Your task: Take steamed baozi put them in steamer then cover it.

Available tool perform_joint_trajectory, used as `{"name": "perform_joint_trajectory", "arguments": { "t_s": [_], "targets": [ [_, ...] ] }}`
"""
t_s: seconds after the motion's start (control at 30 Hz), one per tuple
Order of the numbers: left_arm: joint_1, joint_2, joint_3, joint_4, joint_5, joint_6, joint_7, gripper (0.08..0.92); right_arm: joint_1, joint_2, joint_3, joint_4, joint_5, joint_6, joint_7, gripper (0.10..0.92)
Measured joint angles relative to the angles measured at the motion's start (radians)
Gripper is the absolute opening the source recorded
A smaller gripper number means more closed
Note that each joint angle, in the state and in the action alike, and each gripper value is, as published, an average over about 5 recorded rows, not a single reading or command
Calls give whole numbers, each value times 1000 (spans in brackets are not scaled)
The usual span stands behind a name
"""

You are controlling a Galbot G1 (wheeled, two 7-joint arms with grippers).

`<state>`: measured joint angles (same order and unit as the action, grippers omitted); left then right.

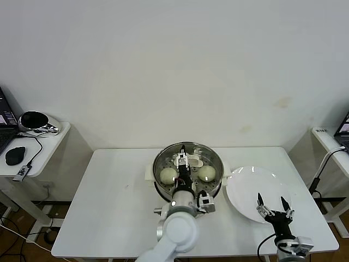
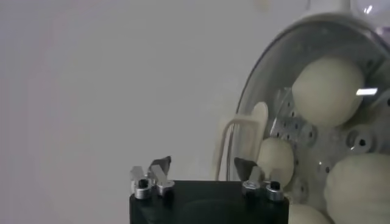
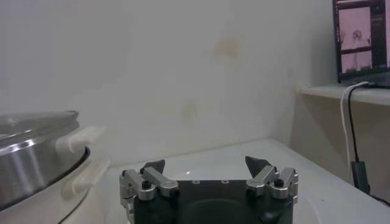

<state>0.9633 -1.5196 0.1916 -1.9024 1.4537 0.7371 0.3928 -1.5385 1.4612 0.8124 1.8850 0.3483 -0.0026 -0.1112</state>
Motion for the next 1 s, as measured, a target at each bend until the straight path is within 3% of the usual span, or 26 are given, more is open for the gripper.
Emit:
{"name": "perform_joint_trajectory", "arguments": {
  "t_s": [0.2, 0.33, 0.63, 1.0],
  "targets": [
    [39, 24, -22, -79, -44, 0, -14, 823, -10, -7, -10, 5, 13, -5, -9, 823],
    [75, 49, -74, -141, -147, -1, -67, 823, -27, -23, -21, 21, 28, -15, -19, 823],
    [207, 103, -325, -281, -589, -14, -198, 823, -83, -66, -48, 58, 38, -26, -35, 823],
    [473, 87, -644, -308, -1074, -327, -303, 823, -169, -105, -68, 96, 13, 4, -46, 823]
  ]
}}
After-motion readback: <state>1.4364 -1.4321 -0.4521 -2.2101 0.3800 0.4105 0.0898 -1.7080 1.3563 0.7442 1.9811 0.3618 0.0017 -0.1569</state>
